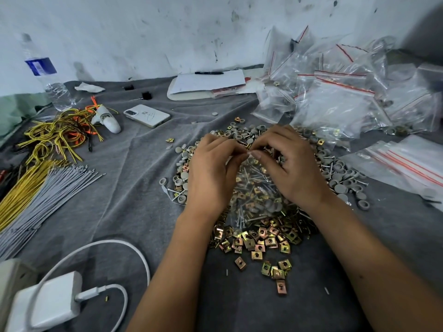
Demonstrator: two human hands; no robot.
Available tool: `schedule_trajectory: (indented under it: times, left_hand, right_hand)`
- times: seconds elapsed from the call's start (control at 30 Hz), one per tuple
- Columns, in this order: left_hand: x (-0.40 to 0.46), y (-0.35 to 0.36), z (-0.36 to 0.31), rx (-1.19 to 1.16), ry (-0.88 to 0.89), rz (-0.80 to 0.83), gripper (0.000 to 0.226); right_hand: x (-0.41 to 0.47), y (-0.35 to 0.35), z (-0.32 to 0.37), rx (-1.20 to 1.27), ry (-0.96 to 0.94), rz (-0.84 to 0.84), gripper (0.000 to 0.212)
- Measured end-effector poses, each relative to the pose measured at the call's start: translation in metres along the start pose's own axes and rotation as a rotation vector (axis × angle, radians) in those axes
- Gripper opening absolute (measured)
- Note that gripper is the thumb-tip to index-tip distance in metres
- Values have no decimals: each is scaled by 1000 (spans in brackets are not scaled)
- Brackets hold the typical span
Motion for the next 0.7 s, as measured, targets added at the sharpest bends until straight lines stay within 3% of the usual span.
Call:
schedule_trajectory:
  times: [0.47,0.7]
  left_hand:
    - [0,-5,3,42,-43,56,7]
    - [-3,-12,13,-28,-177,83,8]
  right_hand:
    - [1,0,-3,8,56,-18,8]
    - [3,-3,-10,23,117,-70,6]
Point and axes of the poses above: each hand's wrist, its own x-axis towards the middle knuckle, its own y-axis out of the palm, z = x × y, the point moved 1 cm from there along x, towards the middle knuckle, and after that the axes turned 13 degrees about y, right-handed, at the moved point
